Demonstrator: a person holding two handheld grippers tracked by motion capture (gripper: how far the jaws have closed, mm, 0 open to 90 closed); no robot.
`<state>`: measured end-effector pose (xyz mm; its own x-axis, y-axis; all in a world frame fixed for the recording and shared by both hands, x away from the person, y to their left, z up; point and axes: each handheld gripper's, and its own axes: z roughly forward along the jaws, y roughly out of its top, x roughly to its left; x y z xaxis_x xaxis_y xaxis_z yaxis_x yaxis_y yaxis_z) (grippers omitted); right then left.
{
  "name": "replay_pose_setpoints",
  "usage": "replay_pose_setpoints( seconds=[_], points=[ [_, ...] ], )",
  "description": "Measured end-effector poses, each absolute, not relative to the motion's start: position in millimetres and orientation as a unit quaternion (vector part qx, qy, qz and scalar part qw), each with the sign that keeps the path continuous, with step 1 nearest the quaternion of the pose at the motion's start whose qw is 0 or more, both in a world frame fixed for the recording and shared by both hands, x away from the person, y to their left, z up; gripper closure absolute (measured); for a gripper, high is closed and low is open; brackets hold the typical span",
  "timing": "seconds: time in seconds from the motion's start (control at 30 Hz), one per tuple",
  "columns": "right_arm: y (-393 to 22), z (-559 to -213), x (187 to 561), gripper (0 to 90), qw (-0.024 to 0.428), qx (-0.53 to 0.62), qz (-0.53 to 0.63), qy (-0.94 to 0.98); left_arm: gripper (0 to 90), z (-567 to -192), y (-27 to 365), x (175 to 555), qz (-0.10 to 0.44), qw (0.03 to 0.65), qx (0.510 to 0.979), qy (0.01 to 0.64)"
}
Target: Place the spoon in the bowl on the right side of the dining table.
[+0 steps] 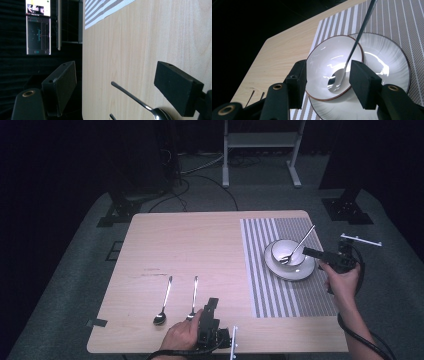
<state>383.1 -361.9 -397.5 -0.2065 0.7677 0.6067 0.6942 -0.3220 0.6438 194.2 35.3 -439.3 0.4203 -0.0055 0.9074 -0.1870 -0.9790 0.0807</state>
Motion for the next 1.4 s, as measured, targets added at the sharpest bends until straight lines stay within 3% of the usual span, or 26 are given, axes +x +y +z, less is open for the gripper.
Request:
replay_pose_setpoints(
  seconds=[1.4],
  points=[
    [-320, -421, 325, 42.9, -0.001, 0.576, 0.531, 0.621, 16.7, -439, 44, 195, 0.532, 0.090, 0.841, -0.041]
  ],
)
